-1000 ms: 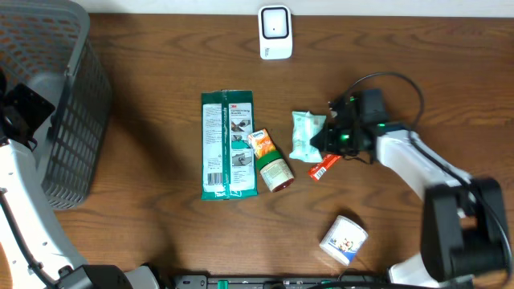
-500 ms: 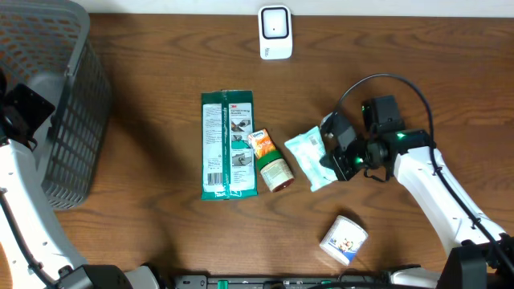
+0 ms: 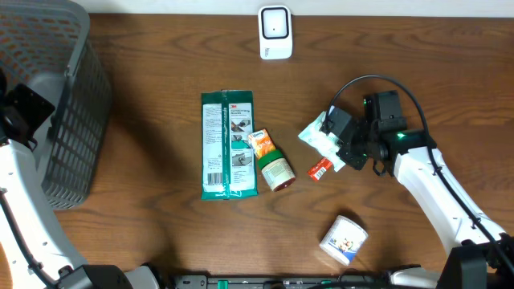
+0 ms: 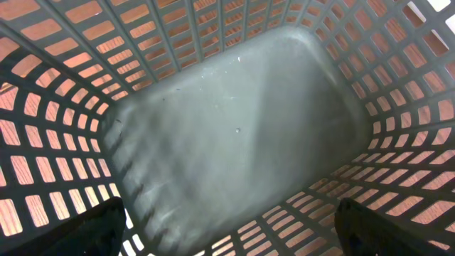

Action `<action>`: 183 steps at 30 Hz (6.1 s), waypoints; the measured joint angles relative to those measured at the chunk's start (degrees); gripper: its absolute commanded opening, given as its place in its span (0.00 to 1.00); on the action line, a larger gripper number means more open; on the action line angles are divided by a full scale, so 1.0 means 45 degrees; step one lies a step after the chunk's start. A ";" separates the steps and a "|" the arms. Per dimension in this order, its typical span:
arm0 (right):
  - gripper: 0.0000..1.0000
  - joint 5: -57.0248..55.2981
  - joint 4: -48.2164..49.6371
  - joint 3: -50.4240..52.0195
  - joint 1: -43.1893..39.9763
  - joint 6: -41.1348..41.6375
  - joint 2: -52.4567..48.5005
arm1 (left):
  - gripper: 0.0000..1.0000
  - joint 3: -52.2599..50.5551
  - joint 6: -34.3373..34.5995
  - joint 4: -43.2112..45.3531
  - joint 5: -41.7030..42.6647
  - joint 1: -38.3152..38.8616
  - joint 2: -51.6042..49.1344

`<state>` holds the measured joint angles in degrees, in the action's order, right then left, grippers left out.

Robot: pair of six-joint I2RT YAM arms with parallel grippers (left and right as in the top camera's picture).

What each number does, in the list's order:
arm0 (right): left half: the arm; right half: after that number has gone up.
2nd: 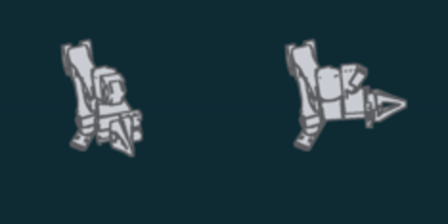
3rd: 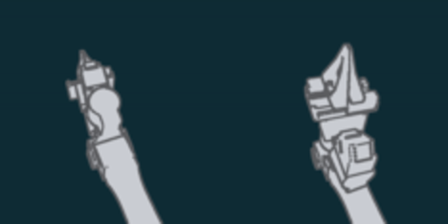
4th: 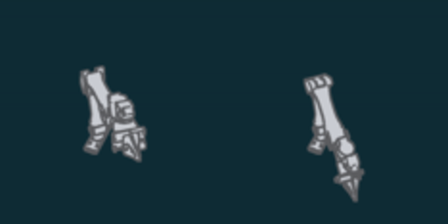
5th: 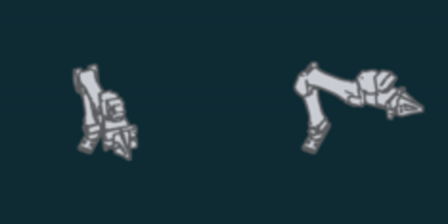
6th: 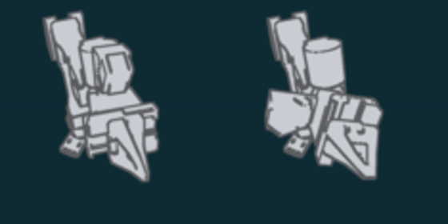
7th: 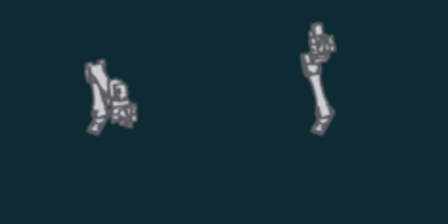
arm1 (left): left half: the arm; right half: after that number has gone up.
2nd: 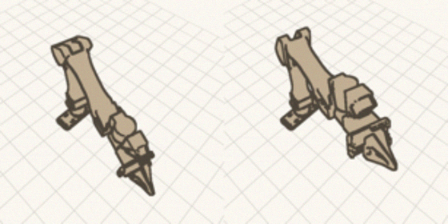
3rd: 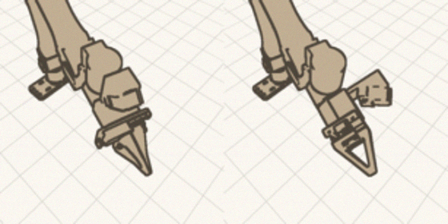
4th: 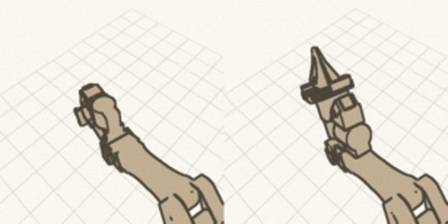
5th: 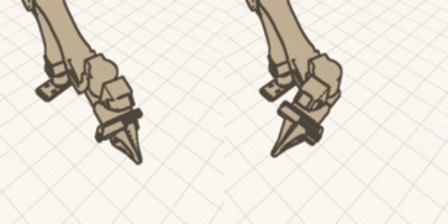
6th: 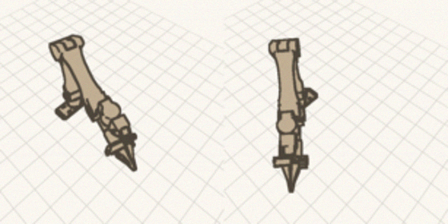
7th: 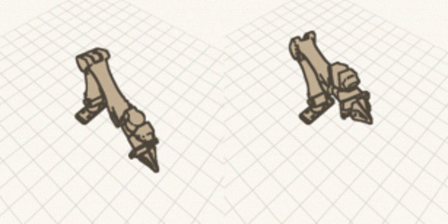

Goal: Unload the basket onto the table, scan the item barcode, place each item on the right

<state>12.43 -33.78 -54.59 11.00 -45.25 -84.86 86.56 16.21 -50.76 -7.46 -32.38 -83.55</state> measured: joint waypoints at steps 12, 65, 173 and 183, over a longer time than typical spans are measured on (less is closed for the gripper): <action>0.01 0.0821 0.2215 0.0000 0.0262 -0.3502 -0.2463 | 0.94 0.0000 0.0000 -0.0005 0.0000 0.0000 0.0000; 0.92 0.3978 0.2225 0.0000 -0.2157 1.0841 -0.3725 | 0.93 0.0000 0.0000 -0.0005 0.0000 0.0000 0.0000; 0.01 1.0511 0.7723 0.3099 -0.3993 1.3362 -0.2152 | 0.93 0.0000 0.0000 -0.0005 0.0000 0.0000 -0.0005; 0.01 1.4251 0.8014 0.3099 -0.4177 1.3085 -0.2147 | 0.93 0.0000 0.0000 -0.0005 0.0000 0.0000 -0.0005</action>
<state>76.55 2.28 -40.64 -7.79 13.63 -94.52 86.56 16.21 -50.78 -7.46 -32.38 -83.57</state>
